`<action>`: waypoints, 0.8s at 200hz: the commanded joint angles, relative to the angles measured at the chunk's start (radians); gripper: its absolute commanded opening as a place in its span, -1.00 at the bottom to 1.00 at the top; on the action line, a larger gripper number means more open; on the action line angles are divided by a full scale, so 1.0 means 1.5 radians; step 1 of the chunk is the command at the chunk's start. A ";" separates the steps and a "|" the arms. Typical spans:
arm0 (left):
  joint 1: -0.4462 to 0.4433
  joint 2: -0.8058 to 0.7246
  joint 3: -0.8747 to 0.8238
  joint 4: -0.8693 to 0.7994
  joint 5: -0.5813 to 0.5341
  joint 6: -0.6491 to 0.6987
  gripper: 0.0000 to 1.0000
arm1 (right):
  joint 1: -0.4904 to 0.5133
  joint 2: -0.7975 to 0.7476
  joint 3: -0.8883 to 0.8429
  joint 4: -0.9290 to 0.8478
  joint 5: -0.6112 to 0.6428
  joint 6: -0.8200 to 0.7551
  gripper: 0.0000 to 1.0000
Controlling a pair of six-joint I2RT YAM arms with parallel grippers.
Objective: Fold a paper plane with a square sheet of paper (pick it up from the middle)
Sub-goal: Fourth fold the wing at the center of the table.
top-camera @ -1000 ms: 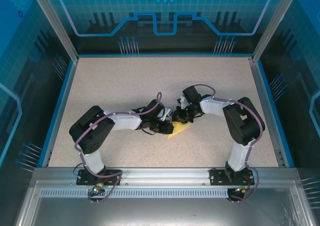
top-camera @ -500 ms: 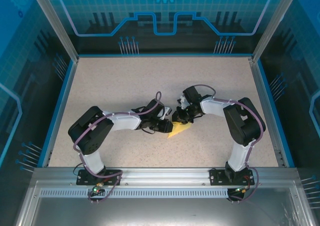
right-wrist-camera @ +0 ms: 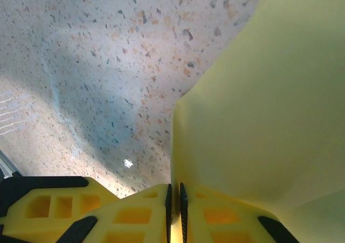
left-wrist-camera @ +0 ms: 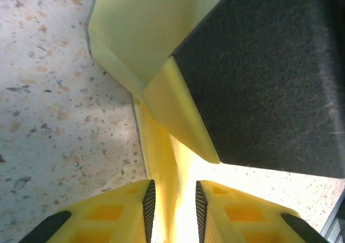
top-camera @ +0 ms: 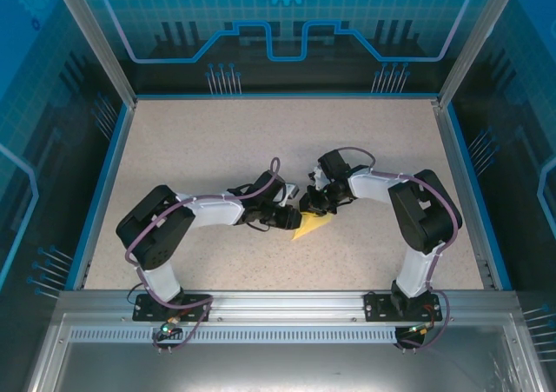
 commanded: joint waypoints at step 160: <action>-0.012 0.041 0.018 -0.003 0.014 0.009 -0.96 | -0.009 -0.065 -0.021 -0.029 0.016 -0.001 -0.50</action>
